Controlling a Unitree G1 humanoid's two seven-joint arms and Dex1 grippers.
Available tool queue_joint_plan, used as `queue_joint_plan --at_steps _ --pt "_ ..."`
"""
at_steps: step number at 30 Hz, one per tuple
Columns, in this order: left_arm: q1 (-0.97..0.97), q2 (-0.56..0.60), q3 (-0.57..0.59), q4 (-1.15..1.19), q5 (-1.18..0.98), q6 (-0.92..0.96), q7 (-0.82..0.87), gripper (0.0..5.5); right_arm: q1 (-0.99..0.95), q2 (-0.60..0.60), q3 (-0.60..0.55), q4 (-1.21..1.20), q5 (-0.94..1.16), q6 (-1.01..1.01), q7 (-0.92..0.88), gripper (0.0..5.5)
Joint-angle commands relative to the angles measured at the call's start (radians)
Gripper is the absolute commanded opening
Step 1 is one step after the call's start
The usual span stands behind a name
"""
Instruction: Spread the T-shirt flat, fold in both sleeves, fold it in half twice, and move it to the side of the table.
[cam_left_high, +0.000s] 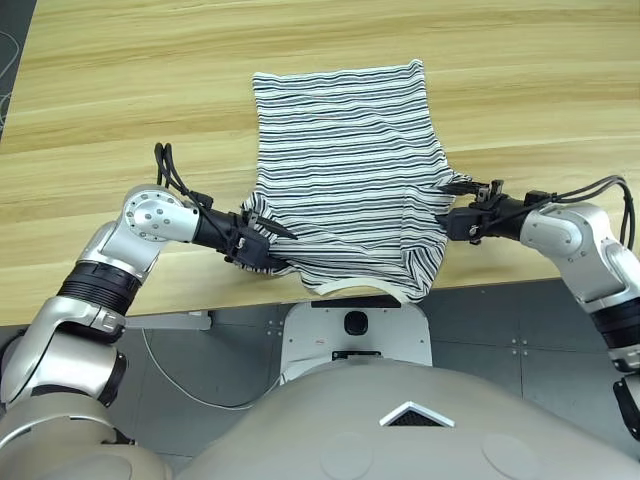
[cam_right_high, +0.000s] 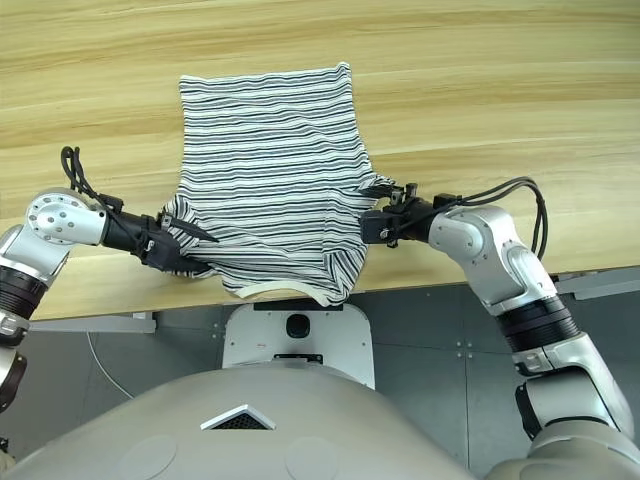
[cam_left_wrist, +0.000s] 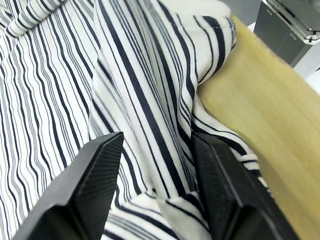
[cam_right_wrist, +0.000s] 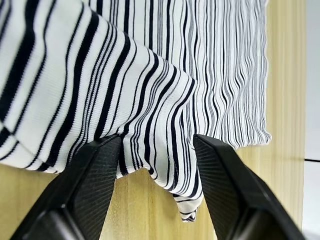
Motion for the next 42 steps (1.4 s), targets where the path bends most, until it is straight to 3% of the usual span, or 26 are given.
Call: queue_joint_plan --at_steps 1,8,17,26,37,39,42 --pt "0.105 0.085 -0.082 0.046 0.133 0.062 -0.110 2.49 -0.012 0.083 -0.082 0.029 0.002 0.086 -0.124 2.68" --pt "0.177 0.160 -0.060 -0.185 -0.002 0.140 -0.199 2.49 -0.053 0.160 -0.165 0.034 0.013 0.140 -0.245 2.68" --pt "0.218 0.132 0.019 -0.358 -0.159 0.300 -0.211 2.49 -0.023 0.222 -0.192 -0.047 0.189 0.211 -0.146 2.68" --pt "0.186 0.062 0.072 -0.301 -0.103 0.286 -0.175 2.49 0.006 0.230 -0.111 -0.013 0.153 0.175 -0.115 2.68" --pt "0.181 0.047 0.242 -0.424 -0.452 0.481 -0.287 2.49 -0.009 0.269 -0.053 0.079 0.108 0.134 -0.141 2.68" --pt "0.157 -0.001 0.308 -0.428 -0.488 0.519 -0.203 2.49 -0.007 0.286 -0.045 0.101 0.101 0.127 -0.158 2.68" --pt "0.111 -0.123 0.428 -0.425 -0.434 0.590 0.114 2.49 0.022 0.312 -0.047 0.099 0.108 0.122 -0.186 2.68"
